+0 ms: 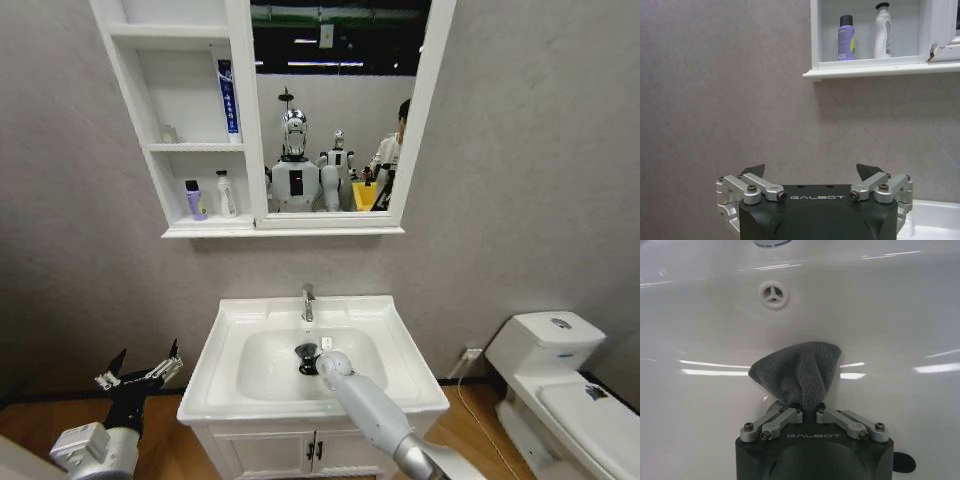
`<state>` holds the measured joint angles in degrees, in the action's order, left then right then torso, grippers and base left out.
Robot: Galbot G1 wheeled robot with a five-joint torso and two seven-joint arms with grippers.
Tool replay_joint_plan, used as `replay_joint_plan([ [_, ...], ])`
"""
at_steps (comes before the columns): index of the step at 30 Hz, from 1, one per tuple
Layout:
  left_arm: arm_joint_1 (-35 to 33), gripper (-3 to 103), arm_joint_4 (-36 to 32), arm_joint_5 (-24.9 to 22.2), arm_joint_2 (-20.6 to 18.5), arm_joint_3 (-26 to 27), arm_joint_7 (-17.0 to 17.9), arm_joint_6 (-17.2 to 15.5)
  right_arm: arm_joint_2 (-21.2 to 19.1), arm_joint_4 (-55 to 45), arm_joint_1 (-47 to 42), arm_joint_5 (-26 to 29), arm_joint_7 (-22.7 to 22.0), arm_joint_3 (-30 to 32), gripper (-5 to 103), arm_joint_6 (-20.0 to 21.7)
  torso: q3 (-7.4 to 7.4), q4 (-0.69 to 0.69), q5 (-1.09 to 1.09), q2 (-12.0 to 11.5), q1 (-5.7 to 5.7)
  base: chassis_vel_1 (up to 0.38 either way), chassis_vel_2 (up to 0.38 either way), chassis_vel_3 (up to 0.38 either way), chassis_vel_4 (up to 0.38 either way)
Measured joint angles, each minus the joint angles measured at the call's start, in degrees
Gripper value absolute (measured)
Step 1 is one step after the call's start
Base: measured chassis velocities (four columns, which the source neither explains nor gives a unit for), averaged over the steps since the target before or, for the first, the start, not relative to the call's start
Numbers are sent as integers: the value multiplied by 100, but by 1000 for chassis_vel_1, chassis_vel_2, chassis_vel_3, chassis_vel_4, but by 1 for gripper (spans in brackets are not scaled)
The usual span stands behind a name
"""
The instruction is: Move facial cleanser and shampoo from washbasin to cabinet, then wipe washbasin with towel.
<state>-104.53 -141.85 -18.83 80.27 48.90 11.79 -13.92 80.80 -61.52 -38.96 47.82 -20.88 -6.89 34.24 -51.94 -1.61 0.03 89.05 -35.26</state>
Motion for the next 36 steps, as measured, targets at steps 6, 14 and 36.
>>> replay_joint_plan([
  [6,0,100,0,0,0,0,1,0,-252,-333,-153,84,-151,58,7,29,0,-5,-4,0,0,0,0,0,0],
  [14,0,100,0,0,0,0,1,0,-215,-330,-93,159,-202,-53,7,55,0,-6,-5,0,0,0,0,0,0],
  [36,0,100,0,0,0,0,0,0,-9,-150,13,148,-171,-251,7,-18,0,0,0,0,0,0,0,0,0],
])
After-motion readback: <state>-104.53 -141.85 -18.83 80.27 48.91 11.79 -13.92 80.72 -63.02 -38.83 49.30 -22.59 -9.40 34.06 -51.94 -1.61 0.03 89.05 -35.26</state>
